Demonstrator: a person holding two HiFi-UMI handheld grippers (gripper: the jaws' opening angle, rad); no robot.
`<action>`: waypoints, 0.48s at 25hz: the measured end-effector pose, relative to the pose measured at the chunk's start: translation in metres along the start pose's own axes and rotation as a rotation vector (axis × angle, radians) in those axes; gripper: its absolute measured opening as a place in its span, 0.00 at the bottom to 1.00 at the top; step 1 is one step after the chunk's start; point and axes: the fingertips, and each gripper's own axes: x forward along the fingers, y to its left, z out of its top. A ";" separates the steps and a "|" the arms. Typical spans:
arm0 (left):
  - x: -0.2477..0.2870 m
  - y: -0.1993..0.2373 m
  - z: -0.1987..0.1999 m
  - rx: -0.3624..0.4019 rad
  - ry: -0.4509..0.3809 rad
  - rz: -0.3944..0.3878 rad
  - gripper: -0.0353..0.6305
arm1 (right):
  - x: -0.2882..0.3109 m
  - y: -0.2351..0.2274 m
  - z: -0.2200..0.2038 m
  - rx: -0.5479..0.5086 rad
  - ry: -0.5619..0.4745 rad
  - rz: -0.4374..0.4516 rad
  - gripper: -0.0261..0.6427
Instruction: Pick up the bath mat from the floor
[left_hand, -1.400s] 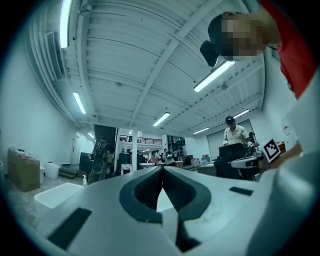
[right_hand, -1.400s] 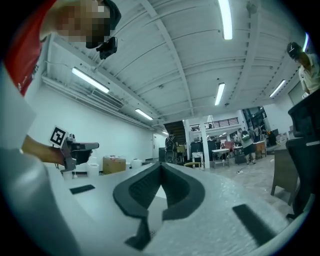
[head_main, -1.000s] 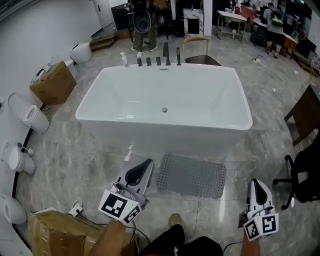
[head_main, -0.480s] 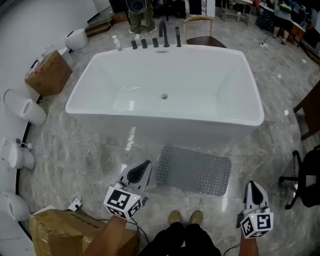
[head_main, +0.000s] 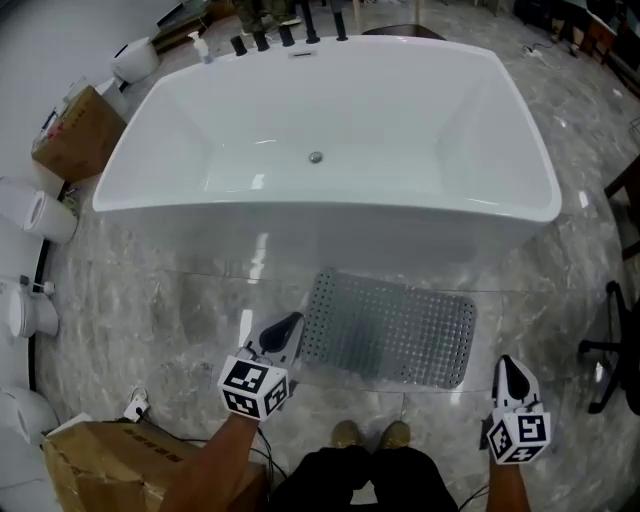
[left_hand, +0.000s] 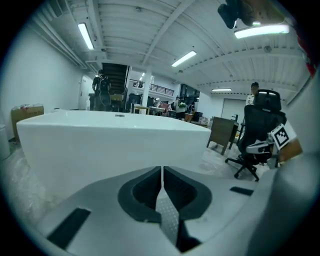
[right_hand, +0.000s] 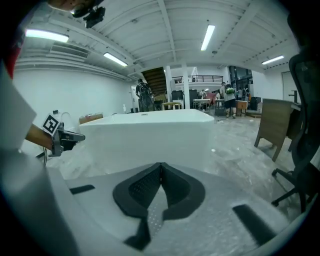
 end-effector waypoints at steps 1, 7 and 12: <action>0.012 0.004 -0.018 -0.008 0.020 0.002 0.07 | 0.011 -0.005 -0.016 0.000 0.014 0.001 0.05; 0.075 0.034 -0.115 -0.042 0.102 0.039 0.08 | 0.077 -0.033 -0.104 0.018 0.067 -0.003 0.11; 0.117 0.062 -0.186 -0.066 0.147 0.055 0.22 | 0.124 -0.051 -0.178 0.049 0.115 -0.015 0.18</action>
